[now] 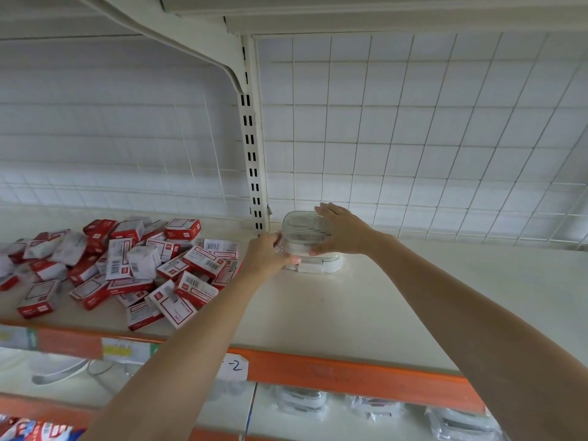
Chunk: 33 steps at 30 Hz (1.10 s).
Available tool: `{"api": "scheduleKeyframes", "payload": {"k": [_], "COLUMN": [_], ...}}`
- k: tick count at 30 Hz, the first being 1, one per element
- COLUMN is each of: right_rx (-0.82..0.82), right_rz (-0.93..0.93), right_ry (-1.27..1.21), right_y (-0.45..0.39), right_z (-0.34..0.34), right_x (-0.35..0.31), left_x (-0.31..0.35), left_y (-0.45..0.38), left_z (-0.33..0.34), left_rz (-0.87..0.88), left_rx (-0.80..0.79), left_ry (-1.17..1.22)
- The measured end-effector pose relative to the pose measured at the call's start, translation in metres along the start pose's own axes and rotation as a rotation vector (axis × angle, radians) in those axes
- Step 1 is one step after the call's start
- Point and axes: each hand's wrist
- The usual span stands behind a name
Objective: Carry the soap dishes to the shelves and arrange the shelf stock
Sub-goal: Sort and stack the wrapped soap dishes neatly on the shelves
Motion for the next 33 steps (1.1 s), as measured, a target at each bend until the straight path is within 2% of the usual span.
{"api": "scheduleKeyframes", "payload": {"k": [8, 22, 33], "right_rx": [0.023, 0.022, 0.002], "right_rz": [0.018, 0.059, 0.095], "right_ry": [-0.073, -0.08, -0.031], "right_y": [0.018, 0.017, 0.012], "right_z": [-0.002, 0.001, 0.001], "right_x": [0.021, 0.013, 0.006], "left_x": [-0.001, -0.007, -0.003], "left_y": [0.002, 0.0, -0.009], "left_z": [0.0, 0.0, -0.006], "left_rz": [-0.007, -0.029, -0.028], "left_rx": [0.011, 0.0, -0.034], "left_ry": [0.032, 0.106, 0.001]}}
Point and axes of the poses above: each hand's wrist, its own y-axis away from the middle knuckle, its own z-axis out of the palm, x = y × z, and after that the axes turned 9 degrees about y, right-handed
